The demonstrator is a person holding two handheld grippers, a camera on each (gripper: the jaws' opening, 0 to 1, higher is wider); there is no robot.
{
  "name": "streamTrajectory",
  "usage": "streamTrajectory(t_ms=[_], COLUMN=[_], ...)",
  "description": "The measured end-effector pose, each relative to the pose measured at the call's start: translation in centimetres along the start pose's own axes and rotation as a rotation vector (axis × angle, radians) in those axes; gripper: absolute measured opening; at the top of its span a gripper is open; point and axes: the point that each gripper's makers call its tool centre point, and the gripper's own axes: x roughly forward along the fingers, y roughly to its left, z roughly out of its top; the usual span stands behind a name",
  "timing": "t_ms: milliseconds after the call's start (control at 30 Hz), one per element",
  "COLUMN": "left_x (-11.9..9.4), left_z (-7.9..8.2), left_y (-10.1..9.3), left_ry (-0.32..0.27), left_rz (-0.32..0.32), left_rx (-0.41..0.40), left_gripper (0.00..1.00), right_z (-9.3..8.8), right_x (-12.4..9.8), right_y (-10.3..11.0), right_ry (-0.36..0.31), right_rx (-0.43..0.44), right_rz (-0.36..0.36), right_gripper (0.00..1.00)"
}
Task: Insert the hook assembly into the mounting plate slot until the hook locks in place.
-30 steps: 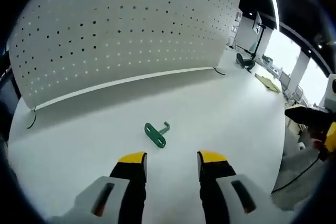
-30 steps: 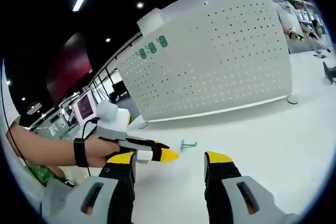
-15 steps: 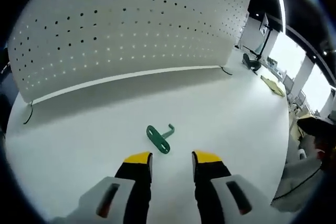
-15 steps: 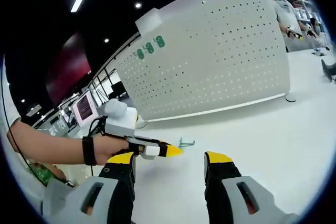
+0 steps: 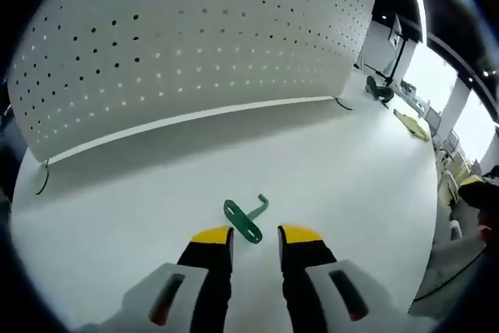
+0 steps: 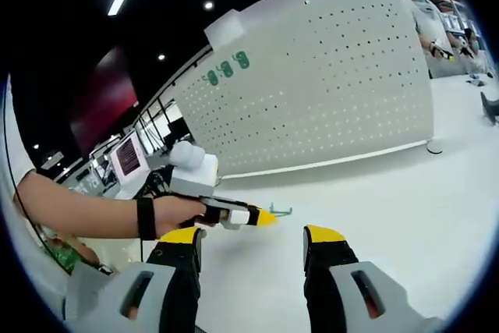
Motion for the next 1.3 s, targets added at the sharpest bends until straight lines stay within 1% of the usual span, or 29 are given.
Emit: streamTrajectory(t_ms=[200,333,533,733,833,1067,1167,1300], left_x=[0.4,0.7,0.8,1.0,1.0,0.9,0.7,0.5], left_z=[0.1,-0.2,-0.2,-0.6,-0.6,-0.7,-0.8,-0.8], left_y=[0.4,0.3,0.3,0.3,0.4,0.5,0.3,-0.1], left_ry=[0.013,0.026,0.027,0.042,0.042,0.048,0.048,0.044], left_rz=[0.0,-0.012,-0.009,-0.009,-0.015,-0.019,-0.03,-0.049], left_rx=[0.007,-0.023,-0.021,-0.027,-0.035,-0.019,0.001,0.001], left_gripper=[0.22,0.15,0.14,0.08,0.08,0.04,0.04,0.04], right_z=[-0.1,0.0,0.0,0.1,0.2,0.1,0.1,0.0], right_x=[0.0,0.0,-0.4,-0.5,-0.4,-0.4,-0.4,-0.4], right_y=[0.0,-0.1,-0.5,-0.6,-0.4,-0.4,-0.4,-0.4], right_ry=[0.003,0.0,-0.006,-0.011,-0.015,-0.01,-0.01,-0.006], right_rx=[0.004,0.008,0.013,0.017,0.018,0.015,0.018,0.014], right_rz=[-0.002,-0.004,-0.012,-0.015,-0.013,-0.014,-0.017,-0.015], right_gripper=[0.53,0.53,0.53,0.53,0.53,0.53,0.53,0.53])
